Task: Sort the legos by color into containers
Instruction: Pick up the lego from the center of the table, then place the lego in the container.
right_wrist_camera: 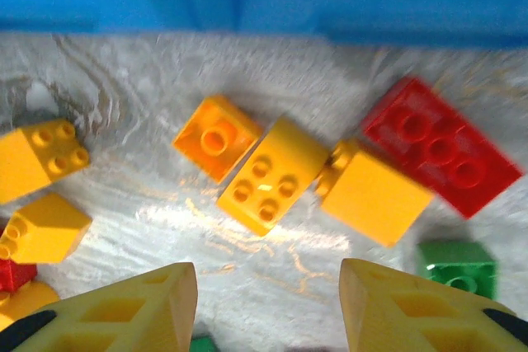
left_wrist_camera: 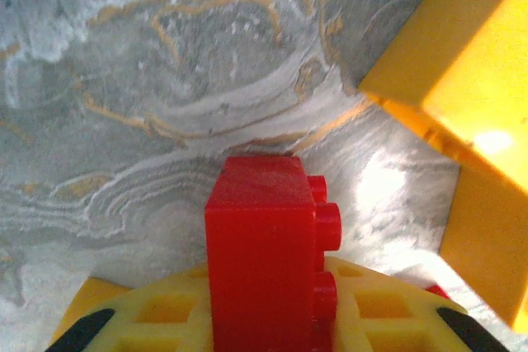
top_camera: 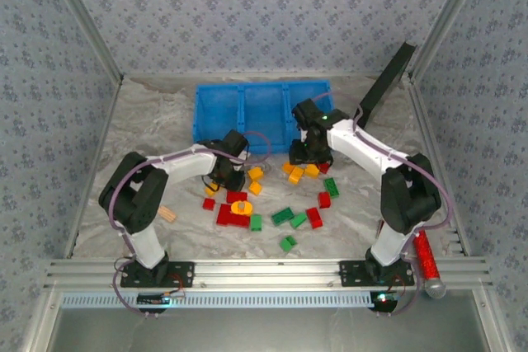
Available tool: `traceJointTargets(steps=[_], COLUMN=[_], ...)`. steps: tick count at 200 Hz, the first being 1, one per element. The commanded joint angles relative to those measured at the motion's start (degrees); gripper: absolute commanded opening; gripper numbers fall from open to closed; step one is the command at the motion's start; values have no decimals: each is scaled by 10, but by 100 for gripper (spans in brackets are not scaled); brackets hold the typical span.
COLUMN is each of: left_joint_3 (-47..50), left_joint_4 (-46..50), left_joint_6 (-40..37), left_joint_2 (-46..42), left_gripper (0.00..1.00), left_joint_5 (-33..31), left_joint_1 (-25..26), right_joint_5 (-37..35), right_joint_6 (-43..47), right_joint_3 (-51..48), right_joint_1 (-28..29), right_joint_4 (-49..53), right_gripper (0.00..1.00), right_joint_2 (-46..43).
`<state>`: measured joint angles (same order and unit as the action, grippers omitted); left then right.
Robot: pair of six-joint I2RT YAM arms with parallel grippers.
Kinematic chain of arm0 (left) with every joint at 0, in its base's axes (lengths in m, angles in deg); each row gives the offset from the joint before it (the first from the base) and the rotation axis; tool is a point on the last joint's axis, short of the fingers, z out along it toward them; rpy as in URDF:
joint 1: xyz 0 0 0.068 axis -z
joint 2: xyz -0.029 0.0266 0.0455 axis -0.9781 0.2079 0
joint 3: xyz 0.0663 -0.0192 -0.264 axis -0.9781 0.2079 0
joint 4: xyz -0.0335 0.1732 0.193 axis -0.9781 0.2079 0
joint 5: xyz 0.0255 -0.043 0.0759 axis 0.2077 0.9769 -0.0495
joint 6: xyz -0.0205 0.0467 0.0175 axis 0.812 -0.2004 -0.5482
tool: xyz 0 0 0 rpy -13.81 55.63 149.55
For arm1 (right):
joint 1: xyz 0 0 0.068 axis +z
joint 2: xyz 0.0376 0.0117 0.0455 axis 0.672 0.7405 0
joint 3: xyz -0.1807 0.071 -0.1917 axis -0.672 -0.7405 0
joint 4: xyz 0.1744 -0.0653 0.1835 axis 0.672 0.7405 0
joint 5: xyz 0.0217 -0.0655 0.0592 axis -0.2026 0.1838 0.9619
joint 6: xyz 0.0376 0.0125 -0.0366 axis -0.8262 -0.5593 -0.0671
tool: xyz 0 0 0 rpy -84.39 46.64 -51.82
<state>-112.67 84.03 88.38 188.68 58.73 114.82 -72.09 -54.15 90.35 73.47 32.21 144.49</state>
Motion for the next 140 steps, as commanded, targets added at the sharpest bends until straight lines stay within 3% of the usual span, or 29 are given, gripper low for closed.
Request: traceJointTargets(steps=[1, 69, 102, 140], left_joint_3=[-33, -212, -294, -333], left_joint_4=[48, 120, 112, 87], left_joint_6=[5, -46, -36, -3], left_joint_2=[-46, -82, -43, 15], left_gripper=[24, 24, 24, 24], left_joint_5=[15, 5, -40, -36], left_joint_1=[-16, -45, -83, -132], right_joint_5=[6, -21, -34, -52], right_joint_6=[-59, -92, -105, -112], right_joint_3=[-19, -24, -23, -24], right_joint_1=[22, 44, 49, 49], right_joint_4=[-9, -29, -20, -24], right_gripper=[50, 56, 59, 59], right_joint_2=[7, 58, 83, 102])
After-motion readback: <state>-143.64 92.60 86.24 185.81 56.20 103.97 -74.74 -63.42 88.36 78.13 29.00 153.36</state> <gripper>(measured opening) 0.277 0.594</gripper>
